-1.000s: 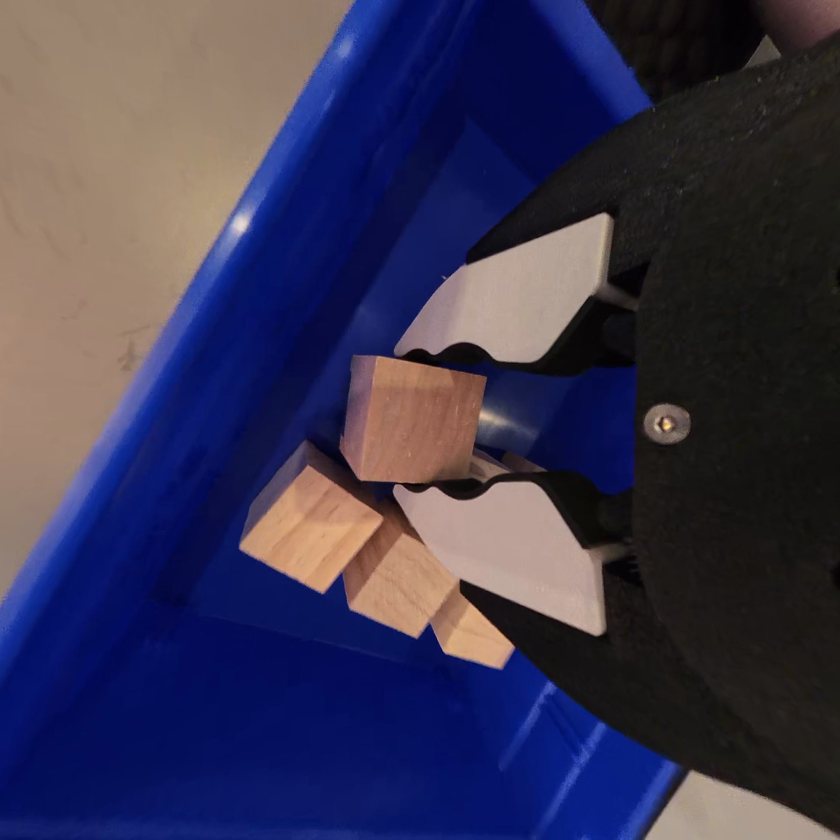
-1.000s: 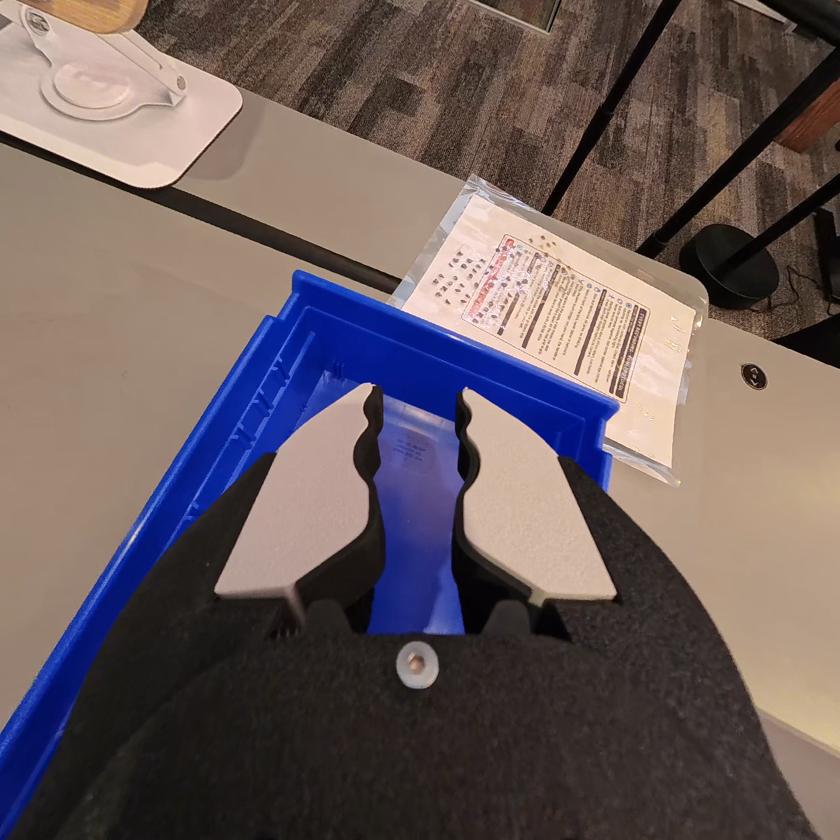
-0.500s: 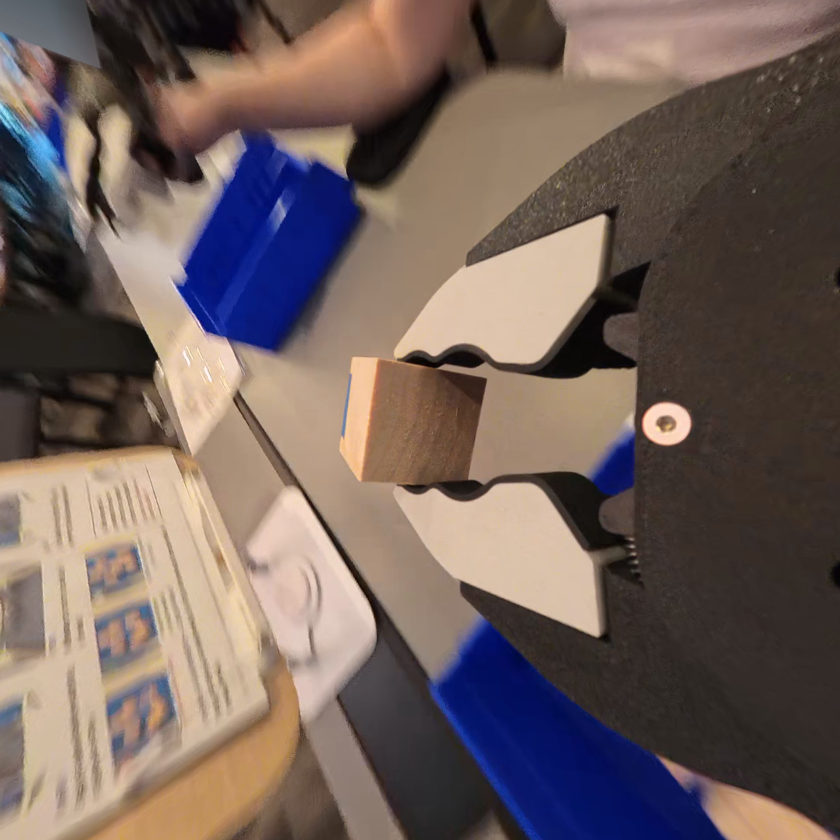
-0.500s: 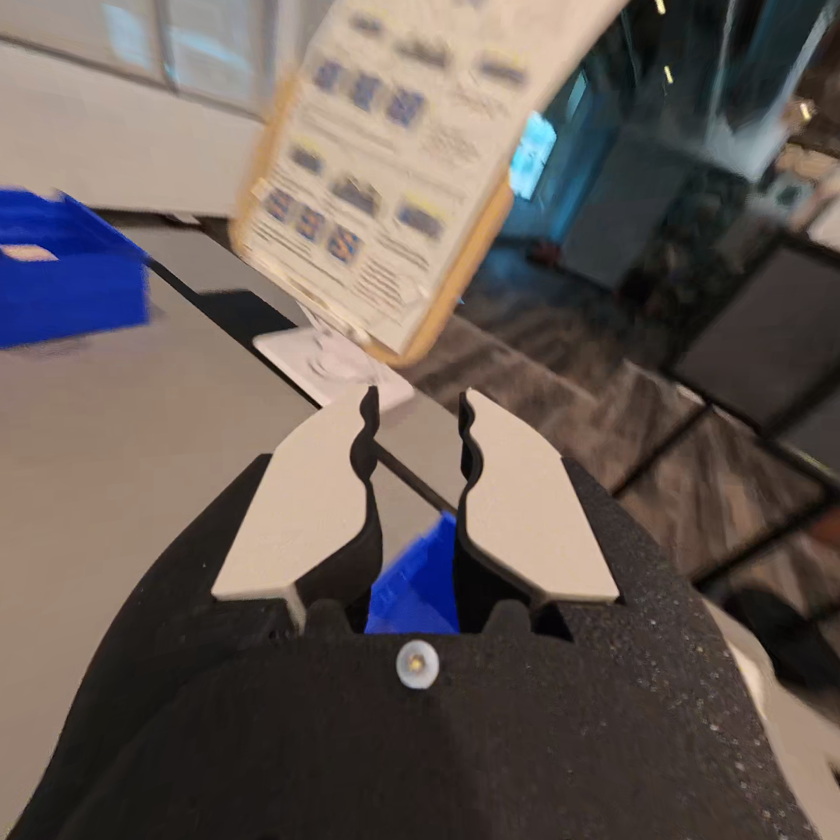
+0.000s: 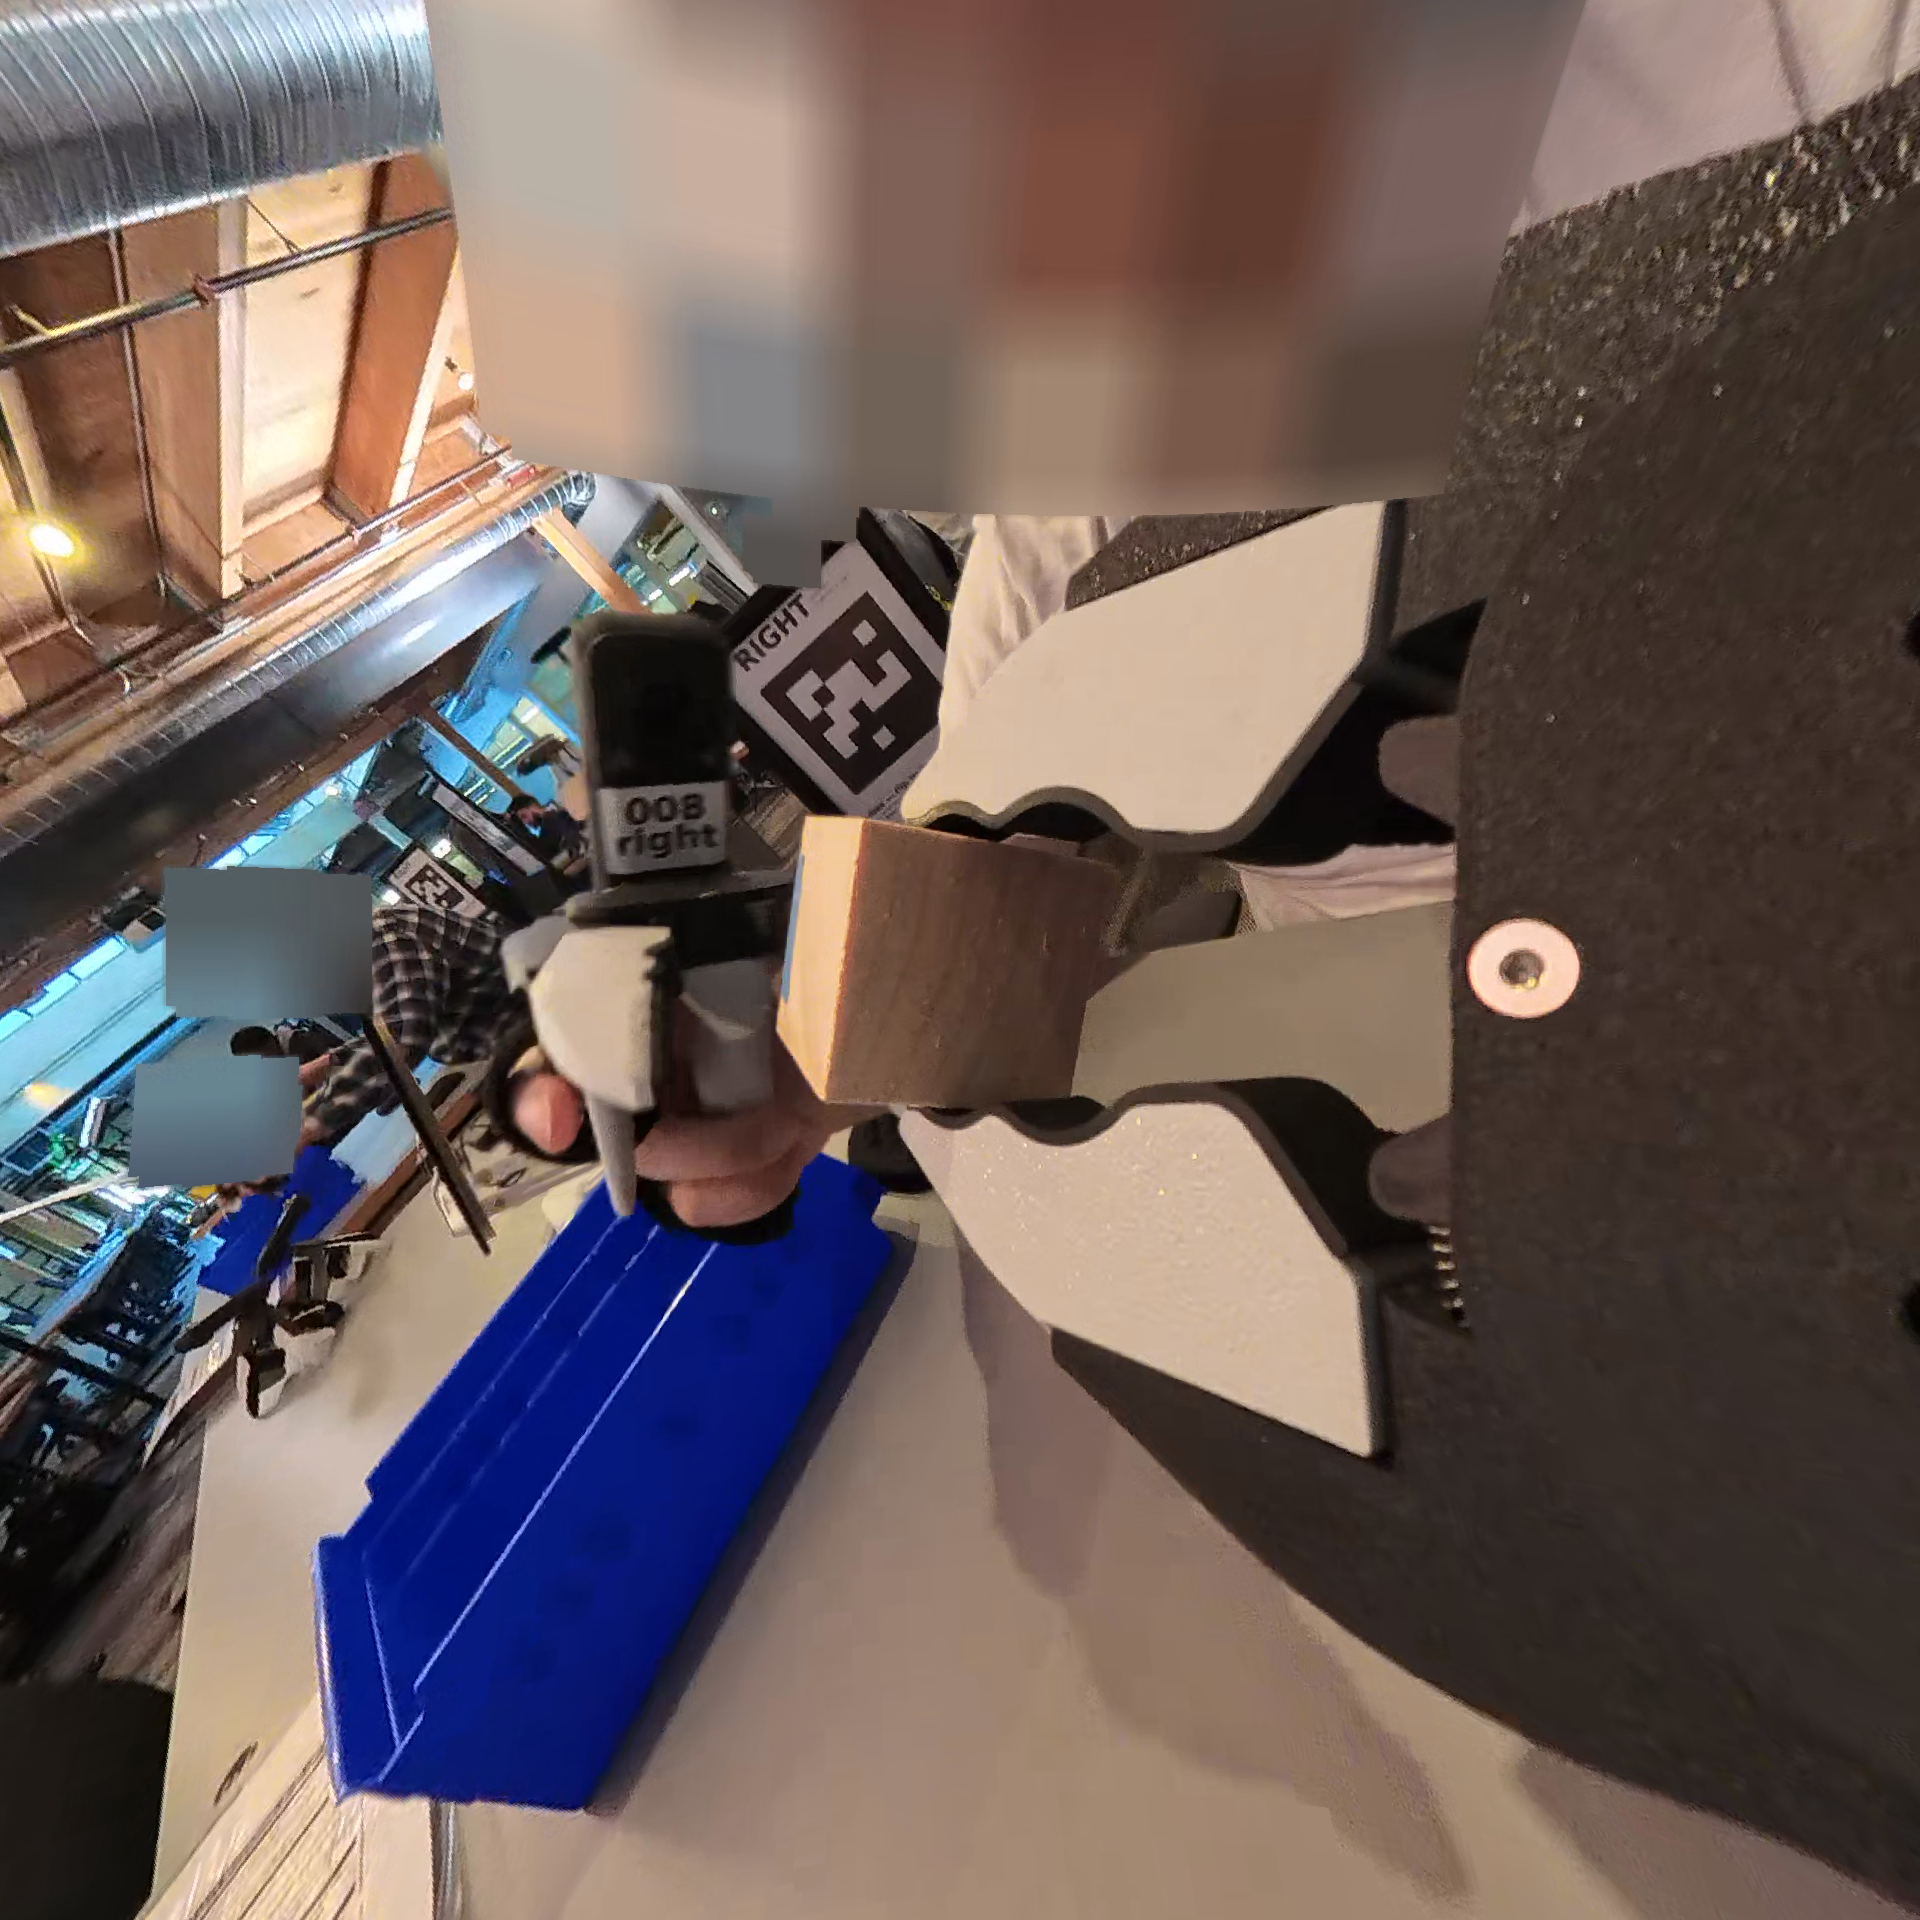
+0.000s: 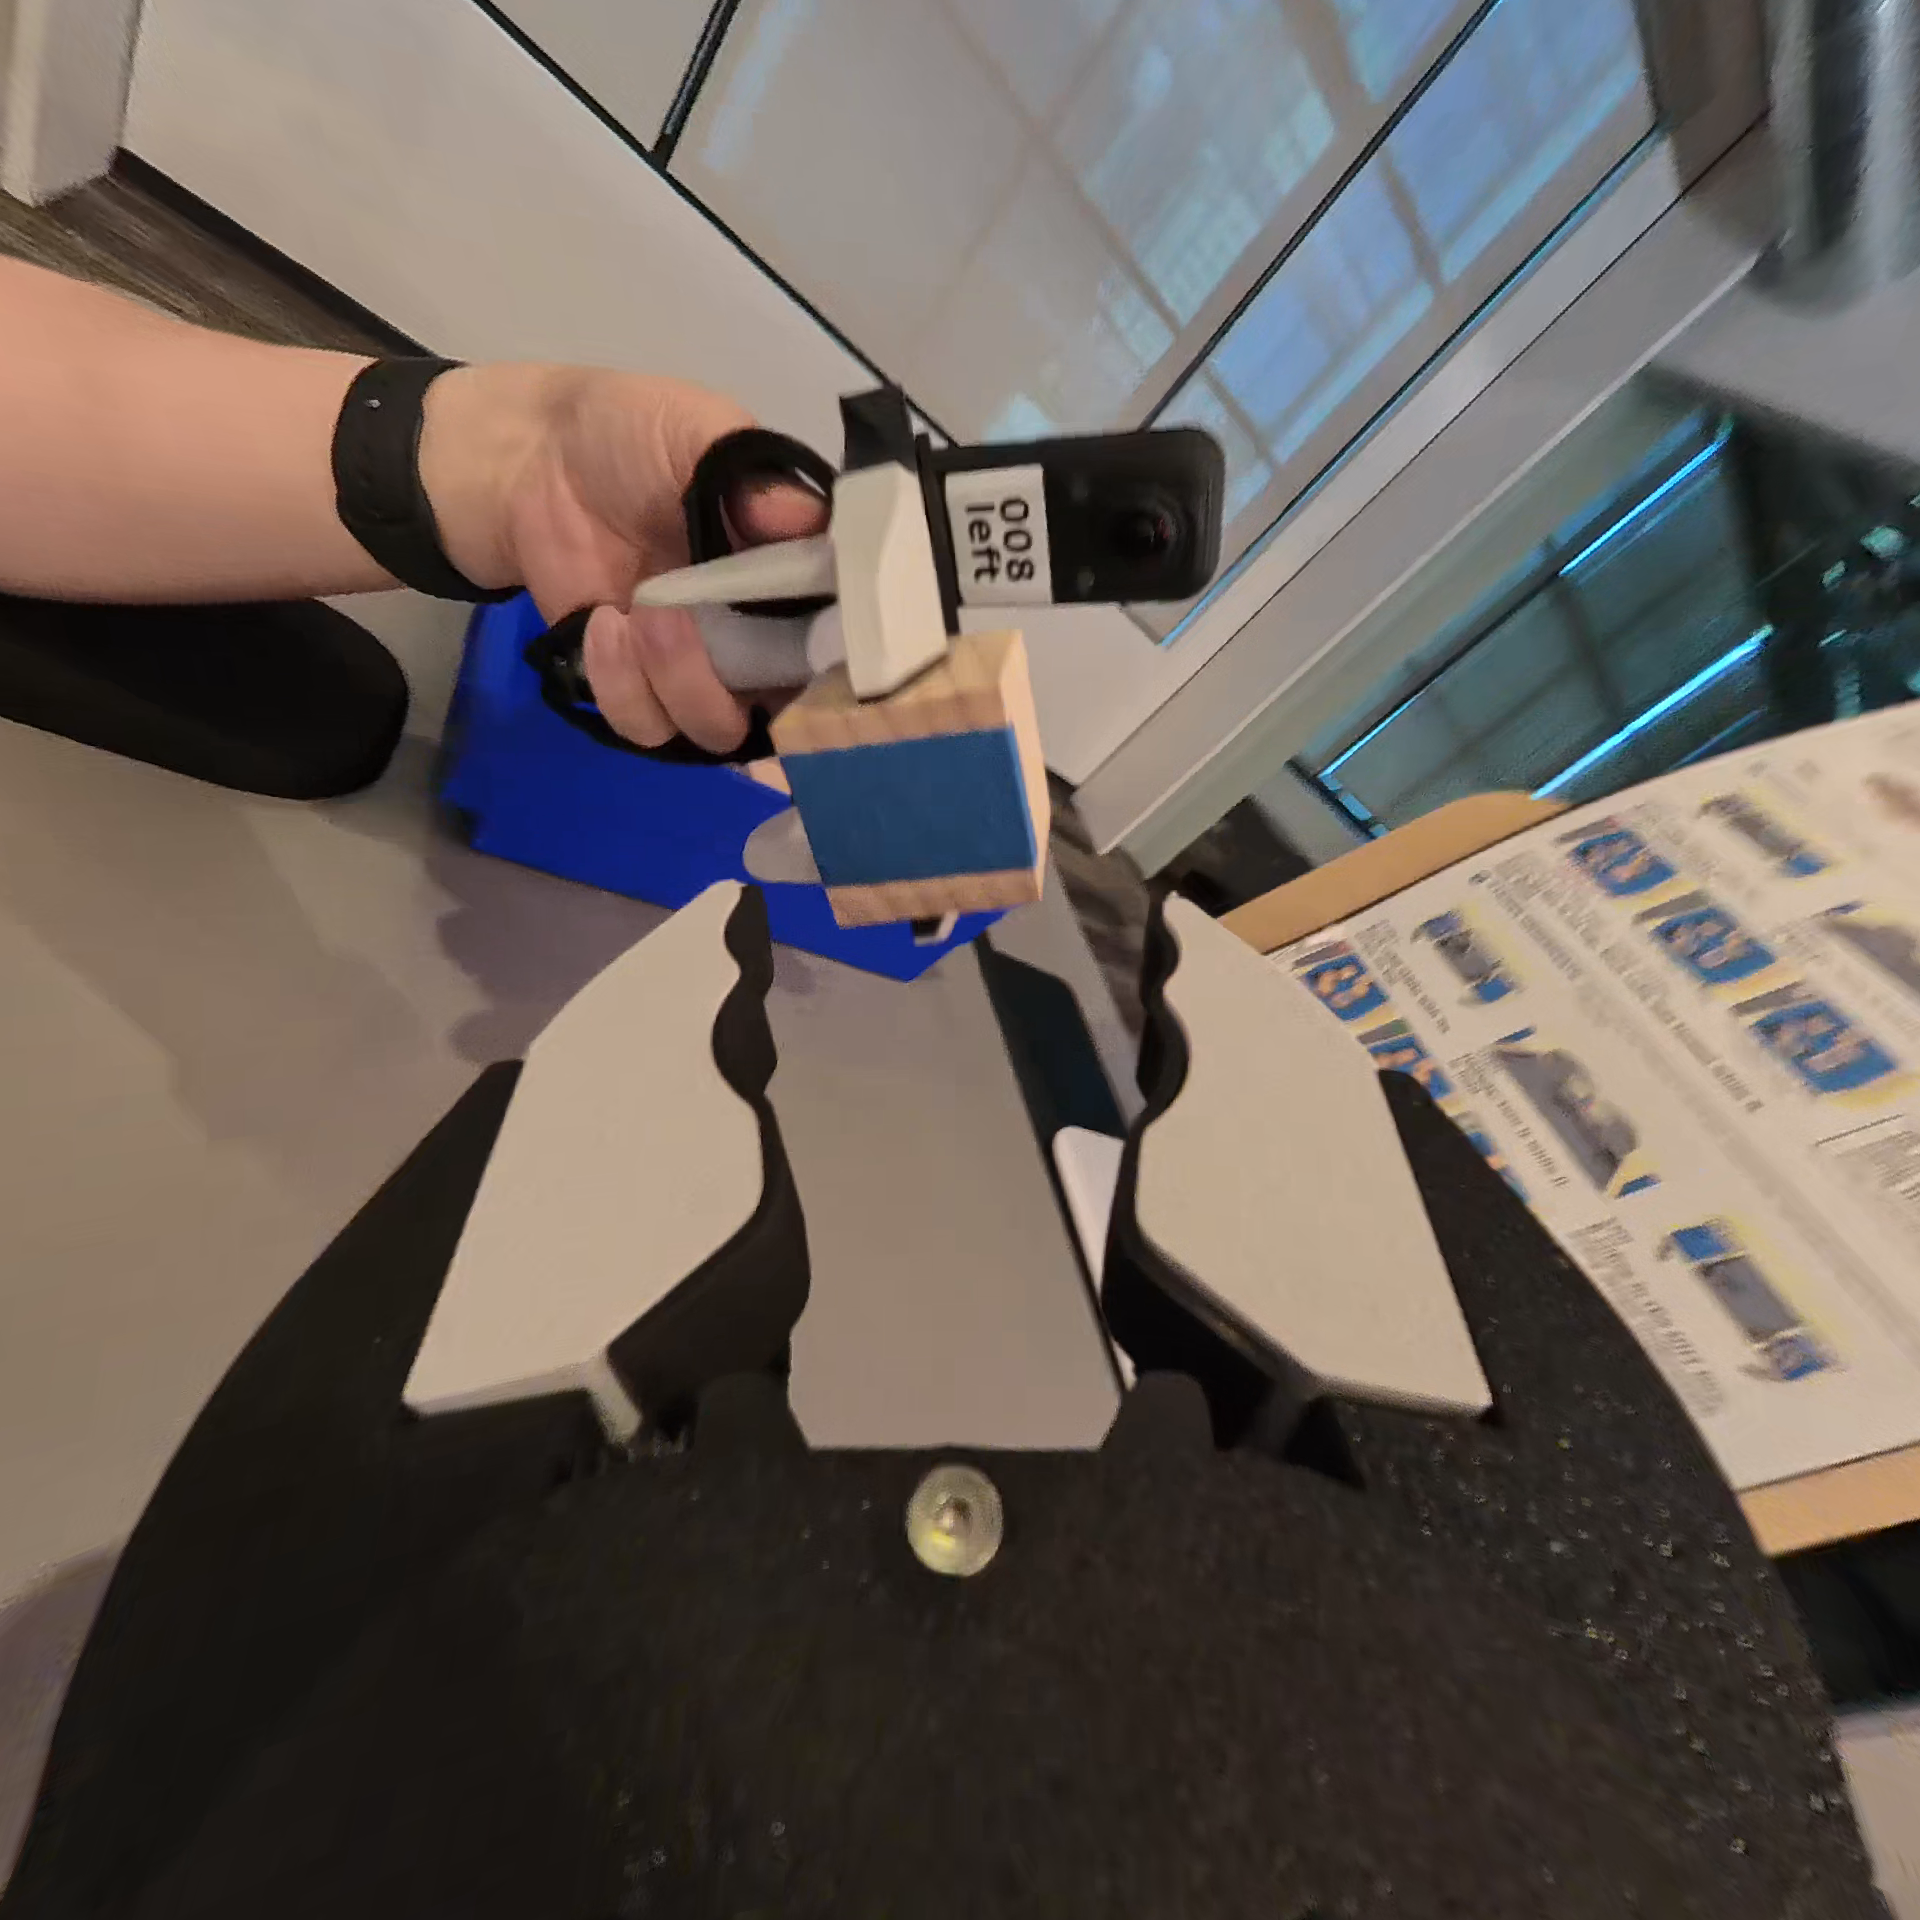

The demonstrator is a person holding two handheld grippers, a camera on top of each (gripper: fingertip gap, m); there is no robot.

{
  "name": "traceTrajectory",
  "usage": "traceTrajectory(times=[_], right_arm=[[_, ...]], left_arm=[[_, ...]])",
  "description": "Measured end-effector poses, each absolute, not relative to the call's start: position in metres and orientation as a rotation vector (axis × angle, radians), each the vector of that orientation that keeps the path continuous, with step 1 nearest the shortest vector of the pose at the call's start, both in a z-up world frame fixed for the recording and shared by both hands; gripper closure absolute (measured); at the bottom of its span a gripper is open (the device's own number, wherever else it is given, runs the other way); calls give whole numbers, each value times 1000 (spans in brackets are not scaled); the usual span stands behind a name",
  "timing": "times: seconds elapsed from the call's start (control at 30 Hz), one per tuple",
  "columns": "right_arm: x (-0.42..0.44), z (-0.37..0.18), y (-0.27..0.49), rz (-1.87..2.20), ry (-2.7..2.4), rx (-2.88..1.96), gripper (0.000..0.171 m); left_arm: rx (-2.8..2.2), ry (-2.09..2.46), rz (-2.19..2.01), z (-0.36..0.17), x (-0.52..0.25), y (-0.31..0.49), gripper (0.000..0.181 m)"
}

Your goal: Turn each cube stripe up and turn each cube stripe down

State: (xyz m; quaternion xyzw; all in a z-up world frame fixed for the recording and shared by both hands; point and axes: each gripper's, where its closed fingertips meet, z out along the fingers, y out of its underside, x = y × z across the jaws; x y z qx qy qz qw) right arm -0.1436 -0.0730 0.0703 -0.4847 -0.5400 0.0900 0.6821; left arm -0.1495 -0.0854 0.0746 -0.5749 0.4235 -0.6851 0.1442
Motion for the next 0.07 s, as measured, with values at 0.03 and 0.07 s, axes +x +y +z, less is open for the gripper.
traceTrajectory(times=[0.03, 0.07], right_arm=[[-146, 74, -77, 160, -1212, -1057, 104], [-147, 76, -79, 126, -1209, -1033, 105]], left_arm=[[-1659, 1212, -1982, 76, -148, -87, 135], [-1656, 1208, -1994, 77, -147, -90, 135]])
